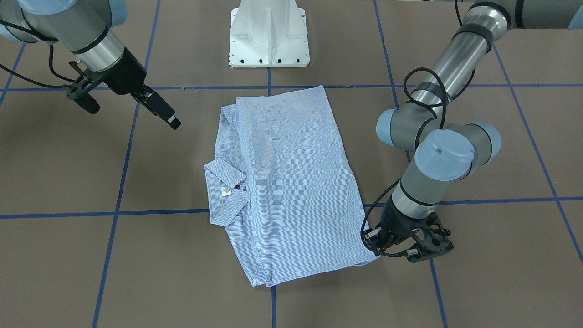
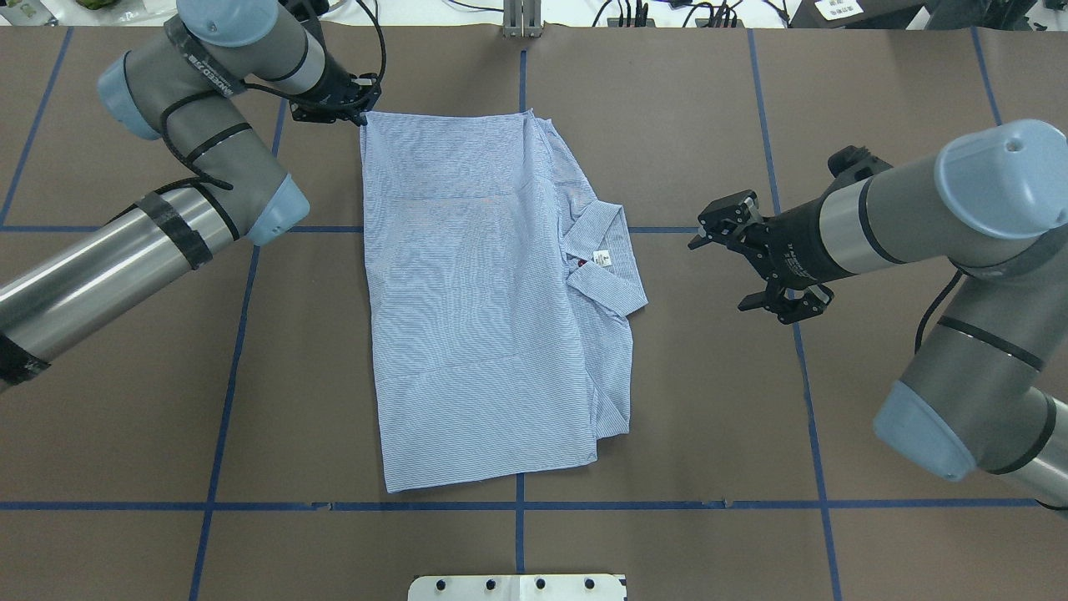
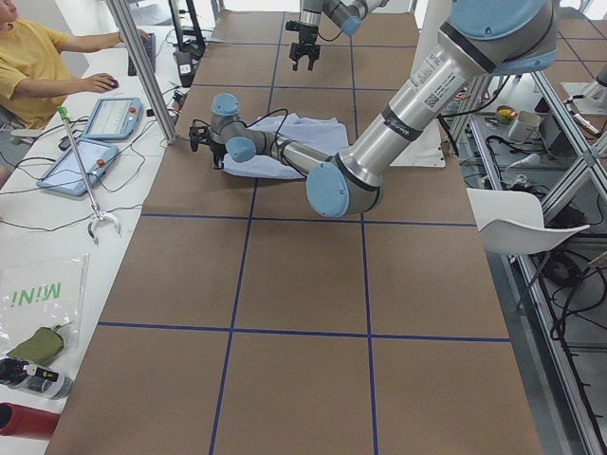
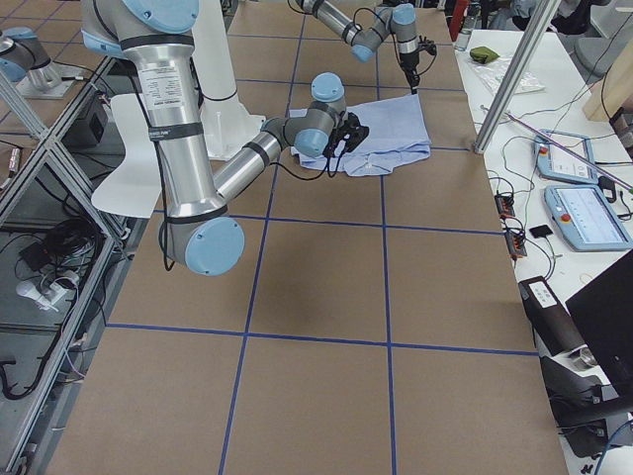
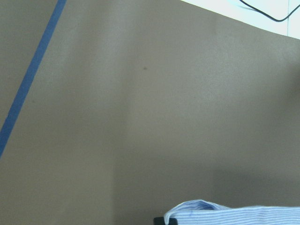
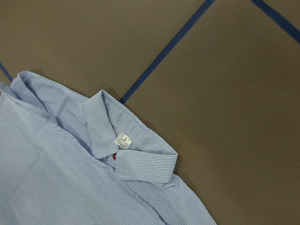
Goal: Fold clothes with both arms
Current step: 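Release the folded side and raise the right gripper while the left gripper withdraws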
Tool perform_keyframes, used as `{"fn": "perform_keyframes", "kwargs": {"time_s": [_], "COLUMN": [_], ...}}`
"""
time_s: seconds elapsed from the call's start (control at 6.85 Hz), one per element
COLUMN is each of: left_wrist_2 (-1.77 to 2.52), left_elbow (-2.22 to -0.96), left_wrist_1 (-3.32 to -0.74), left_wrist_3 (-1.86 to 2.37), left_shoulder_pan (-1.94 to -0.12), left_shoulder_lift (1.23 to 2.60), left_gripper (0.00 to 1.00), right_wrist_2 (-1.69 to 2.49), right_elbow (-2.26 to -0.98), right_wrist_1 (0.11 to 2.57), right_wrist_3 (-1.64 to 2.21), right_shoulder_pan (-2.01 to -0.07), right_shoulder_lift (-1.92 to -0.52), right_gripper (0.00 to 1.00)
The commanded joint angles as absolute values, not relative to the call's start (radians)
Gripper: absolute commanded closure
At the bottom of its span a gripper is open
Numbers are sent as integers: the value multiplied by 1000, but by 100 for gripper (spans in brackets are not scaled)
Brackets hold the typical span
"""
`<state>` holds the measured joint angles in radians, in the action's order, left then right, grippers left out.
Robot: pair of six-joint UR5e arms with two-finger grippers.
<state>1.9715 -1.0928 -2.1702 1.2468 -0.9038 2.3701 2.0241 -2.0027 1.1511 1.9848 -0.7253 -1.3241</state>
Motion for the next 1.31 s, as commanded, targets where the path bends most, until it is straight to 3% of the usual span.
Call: {"fn": "perform_keyframes", "kwargs": {"time_s": [0.0,0.44,0.73,1.17], "left_wrist_2": [1977,2103,2100,2100], "left_elbow": [-1107,-1441,-1488,-1486], "left_wrist_1": [-2171,-2155,-2155,-2155], "left_wrist_3": [1229,1210,1210,1210], "left_shoulder_pan": [-916,-972,-974,-974], "left_shoulder_lift": [2372,2124,2077,2077], "left_gripper": [57,57,57,57], "right_wrist_2": [1878,1666,1588,1554], "right_elbow": [-1993,-1951,-1806,-1796], "right_wrist_1": [1154,1170,1213,1224], "right_wrist_3": [1990,1987,1985,1994], "right_shoulder_pan": [-651,-465,-385,-298], "right_shoulder_lift": [-1261,-1188,-1079,-1110], "right_gripper": [0,0,0,1]}}
